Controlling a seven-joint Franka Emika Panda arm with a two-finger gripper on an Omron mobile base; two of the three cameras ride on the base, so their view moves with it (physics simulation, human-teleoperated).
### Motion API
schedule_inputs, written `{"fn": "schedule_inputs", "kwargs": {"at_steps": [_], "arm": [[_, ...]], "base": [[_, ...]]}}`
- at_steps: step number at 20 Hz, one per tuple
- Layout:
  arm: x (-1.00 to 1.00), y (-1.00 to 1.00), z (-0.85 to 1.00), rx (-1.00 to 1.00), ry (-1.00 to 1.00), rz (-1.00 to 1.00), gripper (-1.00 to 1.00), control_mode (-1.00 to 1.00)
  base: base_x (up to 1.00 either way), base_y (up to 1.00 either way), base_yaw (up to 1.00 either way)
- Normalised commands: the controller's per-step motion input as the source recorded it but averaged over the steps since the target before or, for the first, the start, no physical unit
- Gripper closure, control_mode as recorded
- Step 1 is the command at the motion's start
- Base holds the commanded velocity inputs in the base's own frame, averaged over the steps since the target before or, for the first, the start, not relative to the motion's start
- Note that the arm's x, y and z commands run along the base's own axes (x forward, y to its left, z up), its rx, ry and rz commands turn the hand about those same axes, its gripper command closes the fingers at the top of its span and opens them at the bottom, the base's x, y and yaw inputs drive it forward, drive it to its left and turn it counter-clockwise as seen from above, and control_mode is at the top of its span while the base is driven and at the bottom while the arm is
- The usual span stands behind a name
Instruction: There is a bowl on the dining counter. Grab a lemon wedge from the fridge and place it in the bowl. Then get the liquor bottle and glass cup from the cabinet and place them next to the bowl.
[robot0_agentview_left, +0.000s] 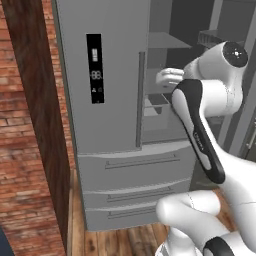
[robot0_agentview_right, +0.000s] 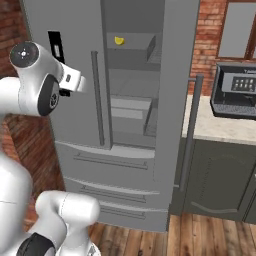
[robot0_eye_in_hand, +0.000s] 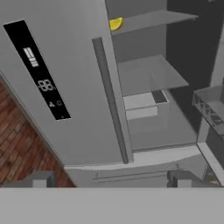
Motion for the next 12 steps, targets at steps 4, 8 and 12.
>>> {"fn": "schedule_inputs", "kwargs": {"at_steps": [4, 8, 12], "arm": [[0.18, 0.52, -0.37, 0.00, 0.00, 0.02, -1.00, -1.00], [0.42, 0.11, -0.35, -0.06, -0.01, 0.00, -1.00, -1.00], [0.43, 0.00, -0.05, -0.07, 0.05, 0.00, -1.00, -1.00]], "base": [[0.00, 0.00, 0.00], [0.00, 0.00, 0.00], [0.00, 0.00, 0.00]]}}
